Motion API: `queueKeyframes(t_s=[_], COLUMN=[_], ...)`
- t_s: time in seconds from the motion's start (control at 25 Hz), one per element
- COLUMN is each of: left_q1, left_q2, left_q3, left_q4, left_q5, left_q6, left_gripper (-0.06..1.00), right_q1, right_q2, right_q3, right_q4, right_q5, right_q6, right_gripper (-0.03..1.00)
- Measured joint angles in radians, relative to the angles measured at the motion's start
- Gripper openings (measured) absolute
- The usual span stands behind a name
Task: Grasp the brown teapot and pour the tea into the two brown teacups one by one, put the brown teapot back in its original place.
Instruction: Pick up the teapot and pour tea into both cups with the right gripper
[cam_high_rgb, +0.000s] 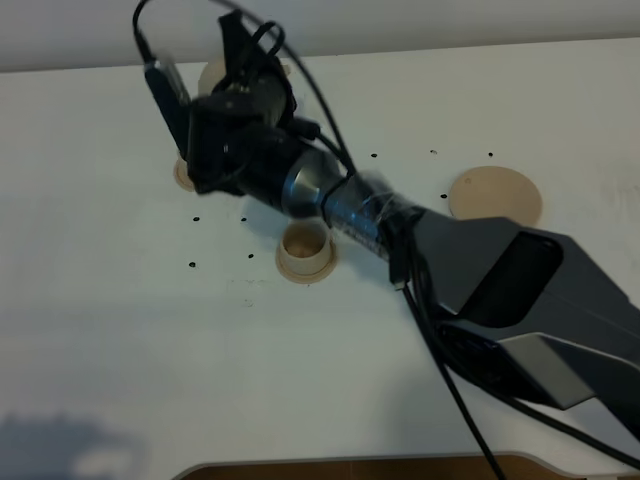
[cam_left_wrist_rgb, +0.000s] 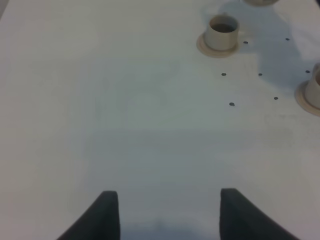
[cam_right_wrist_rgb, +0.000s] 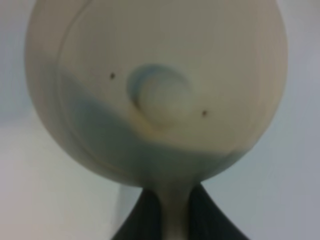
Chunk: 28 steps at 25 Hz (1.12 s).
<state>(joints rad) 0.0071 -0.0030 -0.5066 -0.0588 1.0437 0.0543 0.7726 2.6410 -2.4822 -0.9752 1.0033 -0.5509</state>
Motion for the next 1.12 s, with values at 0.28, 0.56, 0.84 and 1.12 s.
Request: queueKeyframes(t_s=[0.28,0.56,0.84,1.12], left_q1=[0.0,0.0,0.0,0.0], left_q2=[0.0,0.0,0.0,0.0], left_q3=[0.0,0.0,0.0,0.0], left_q4=[0.0,0.0,0.0,0.0], left_q5=[0.0,0.0,0.0,0.0], left_q6=[0.0,0.001,0.001,0.001], left_gripper=[0.49,0.49,0.49,0.49], right_q1=[-0.042,-0.068,-0.089,-0.091], right_q2=[-0.053,-0.055,-0.029,-0.045], right_q3=[0.0,0.0,0.0,0.0], right_q4=[0.381,0.61,0.743,0.717], right_q5=[0.163,0.215,0.22,0.227], right_q6=[0.048,0.199,0.235,0.239], right_gripper=[0.11,0.11,0.11,0.11])
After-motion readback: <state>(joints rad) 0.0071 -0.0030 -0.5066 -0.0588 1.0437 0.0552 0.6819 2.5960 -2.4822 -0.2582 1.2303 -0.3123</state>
